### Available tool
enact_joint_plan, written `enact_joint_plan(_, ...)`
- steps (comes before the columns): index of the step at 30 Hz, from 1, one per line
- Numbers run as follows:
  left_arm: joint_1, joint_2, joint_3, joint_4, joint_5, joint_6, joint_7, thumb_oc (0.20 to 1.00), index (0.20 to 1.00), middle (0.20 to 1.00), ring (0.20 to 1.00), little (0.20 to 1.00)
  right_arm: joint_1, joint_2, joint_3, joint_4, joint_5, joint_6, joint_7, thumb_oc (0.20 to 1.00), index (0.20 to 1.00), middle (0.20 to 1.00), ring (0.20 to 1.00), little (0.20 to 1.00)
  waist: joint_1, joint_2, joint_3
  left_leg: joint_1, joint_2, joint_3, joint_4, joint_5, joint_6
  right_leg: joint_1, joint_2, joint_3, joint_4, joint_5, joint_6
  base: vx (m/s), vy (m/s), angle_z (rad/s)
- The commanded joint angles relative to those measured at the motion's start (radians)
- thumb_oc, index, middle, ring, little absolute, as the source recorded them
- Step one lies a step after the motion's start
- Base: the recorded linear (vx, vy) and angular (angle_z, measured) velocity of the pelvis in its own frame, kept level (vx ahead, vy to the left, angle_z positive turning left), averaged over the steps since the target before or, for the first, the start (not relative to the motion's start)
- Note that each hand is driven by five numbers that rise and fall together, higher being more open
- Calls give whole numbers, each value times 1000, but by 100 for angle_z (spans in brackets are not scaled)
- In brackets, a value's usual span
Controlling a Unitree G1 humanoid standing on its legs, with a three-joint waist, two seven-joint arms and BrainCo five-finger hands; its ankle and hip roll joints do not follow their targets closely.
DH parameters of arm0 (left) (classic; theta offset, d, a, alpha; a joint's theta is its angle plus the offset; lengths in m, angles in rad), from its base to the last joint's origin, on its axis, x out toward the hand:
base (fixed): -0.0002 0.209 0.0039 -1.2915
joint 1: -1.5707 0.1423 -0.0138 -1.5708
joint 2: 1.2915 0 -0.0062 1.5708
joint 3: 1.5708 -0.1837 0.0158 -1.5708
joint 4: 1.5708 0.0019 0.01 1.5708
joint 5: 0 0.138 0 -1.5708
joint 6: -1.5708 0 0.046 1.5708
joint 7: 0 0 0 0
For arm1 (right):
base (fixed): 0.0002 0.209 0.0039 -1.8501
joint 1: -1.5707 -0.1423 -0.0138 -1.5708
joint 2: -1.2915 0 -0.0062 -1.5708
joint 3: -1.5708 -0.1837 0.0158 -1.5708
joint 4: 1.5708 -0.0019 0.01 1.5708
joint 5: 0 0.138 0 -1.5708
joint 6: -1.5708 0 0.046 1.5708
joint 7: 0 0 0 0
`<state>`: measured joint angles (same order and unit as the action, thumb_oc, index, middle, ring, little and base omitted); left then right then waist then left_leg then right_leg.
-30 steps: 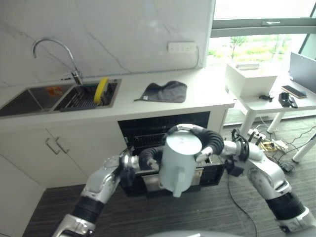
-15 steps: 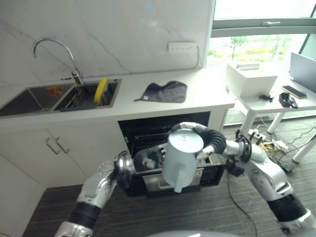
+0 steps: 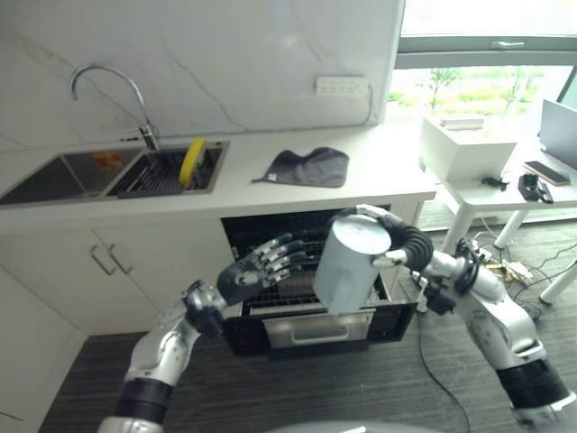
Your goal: Place the dishes in the dishwasher.
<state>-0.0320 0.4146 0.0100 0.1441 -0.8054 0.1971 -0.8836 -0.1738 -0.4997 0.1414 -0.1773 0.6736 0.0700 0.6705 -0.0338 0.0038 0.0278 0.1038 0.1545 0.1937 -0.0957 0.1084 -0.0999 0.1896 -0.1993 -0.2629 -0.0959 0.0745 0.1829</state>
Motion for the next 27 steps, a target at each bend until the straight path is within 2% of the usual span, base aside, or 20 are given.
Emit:
enact_joint_plan(1,-65,15,52,-11,-60,-89,57,1000,1000,1000,1000,1000,-52,52,-70,-16,12,-115,-74,200,200,200,200,200,24,-6,45,87,19,55,8,-128,-20,-1,-20,-44,9,-64,-1,0,0,0)
enact_joint_plan(7,-52,2,72,-18,-41,-148,170,1000,1000,1000,1000,1000,-38,85,-99,-7,-12,-159,-187,200,200,200,200,200,30,-4,48,86,19,48,8,-128,-17,1,-20,-48,9,-65,-3,19,8,9)
enact_joint_plan(9,-42,-13,81,-43,-30,-174,242,1000,1000,1000,1000,1000,-27,97,-111,-10,-29,-176,-230,200,200,200,200,200,33,-4,50,88,16,44,8,-130,-14,3,-19,-45,9,-67,-5,46,8,3)
enact_joint_plan(15,-36,-37,81,-129,-13,-197,374,1000,1000,1000,1000,1000,-3,111,-140,-31,-46,-183,-306,200,200,200,200,200,39,-10,71,95,4,15,8,-129,-1,34,4,-34,10,-77,-23,84,10,2)
enact_joint_plan(17,-37,-49,81,-165,-31,-199,413,1000,1000,1000,1000,1000,4,106,-152,-44,-45,-182,-324,200,200,200,200,200,44,-6,104,88,4,-11,24,-111,-1,7,13,-15,92,-115,-37,38,19,11)
enact_joint_plan(20,-97,-44,37,-203,-33,-280,479,1000,1000,1000,1000,1000,-45,84,-149,-41,-60,-236,-348,200,200,200,200,200,50,-8,225,-111,11,-85,242,-149,-7,-166,-5,32,290,-172,-59,-280,-28,18)
enact_joint_plan(24,-148,-46,-6,-269,-30,-318,538,1000,1000,1000,1000,1000,-123,92,-133,-73,-98,-252,-387,200,200,200,200,200,46,-19,318,-253,-1,-100,305,-154,1,-300,-16,67,323,-154,-62,-283,-17,32)
enact_joint_plan(27,-145,-46,-23,-289,-18,-334,555,1000,1000,1000,1000,1000,-134,87,-127,-76,-106,-265,-392,200,200,200,200,200,45,-17,338,-274,-7,-107,293,-142,3,-322,-13,73,315,-144,-61,-133,28,2)
